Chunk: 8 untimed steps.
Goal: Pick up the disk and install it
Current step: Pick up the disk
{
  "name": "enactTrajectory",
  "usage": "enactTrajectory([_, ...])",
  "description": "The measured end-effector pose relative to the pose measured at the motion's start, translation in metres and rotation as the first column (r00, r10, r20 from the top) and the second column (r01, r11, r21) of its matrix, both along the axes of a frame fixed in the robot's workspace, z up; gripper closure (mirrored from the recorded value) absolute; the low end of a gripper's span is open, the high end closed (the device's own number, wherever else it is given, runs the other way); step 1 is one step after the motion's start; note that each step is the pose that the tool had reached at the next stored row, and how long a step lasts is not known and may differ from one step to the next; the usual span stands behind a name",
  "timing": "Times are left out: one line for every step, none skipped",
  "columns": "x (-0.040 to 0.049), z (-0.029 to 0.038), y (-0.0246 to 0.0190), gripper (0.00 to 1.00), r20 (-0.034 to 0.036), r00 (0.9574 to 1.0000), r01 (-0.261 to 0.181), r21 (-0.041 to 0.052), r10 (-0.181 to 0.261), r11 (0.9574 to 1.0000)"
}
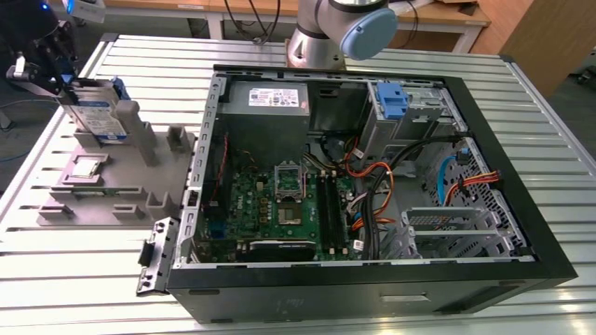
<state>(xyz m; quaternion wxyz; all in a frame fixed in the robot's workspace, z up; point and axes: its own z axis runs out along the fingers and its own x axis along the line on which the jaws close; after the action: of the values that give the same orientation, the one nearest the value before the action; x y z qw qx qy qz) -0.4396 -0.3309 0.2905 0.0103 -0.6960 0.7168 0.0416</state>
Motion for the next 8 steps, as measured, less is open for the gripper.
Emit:
enactTrajectory([0.0, 0.0, 0.0, 0.64, 0.0, 1.0, 0.0, 0.0, 0.0, 1.0])
enactTrajectory([0.0, 0.0, 0.0, 0.64, 0.0, 1.0, 0.001, 0.0, -0.001, 1.0])
enactTrajectory([0.0, 0.0, 0.0, 0.64, 0.0, 1.0, 0.001, 0.0, -0.001, 1.0])
enactTrajectory([0.0, -0.0002, 0.0001, 0.62, 0.0005, 1.0, 0.002, 0.0004, -0.002, 1.0])
enactTrajectory([0.0, -0.0002, 0.0, 0.62, 0.0005, 1.0, 0.002, 0.0003, -0.002, 1.0])
enactTrajectory([0.0, -0.0002, 0.0, 0.62, 0.0004, 1.0, 0.002, 0.0002, -0.002, 1.0])
enactTrajectory([0.0, -0.0002, 0.0, 0.56, 0.0003, 1.0, 0.002, 0.0001, -0.002, 1.0])
enactTrajectory([0.0, 0.0, 0.0, 0.56, 0.0, 1.0, 0.003, 0.0, -0.003, 1.0])
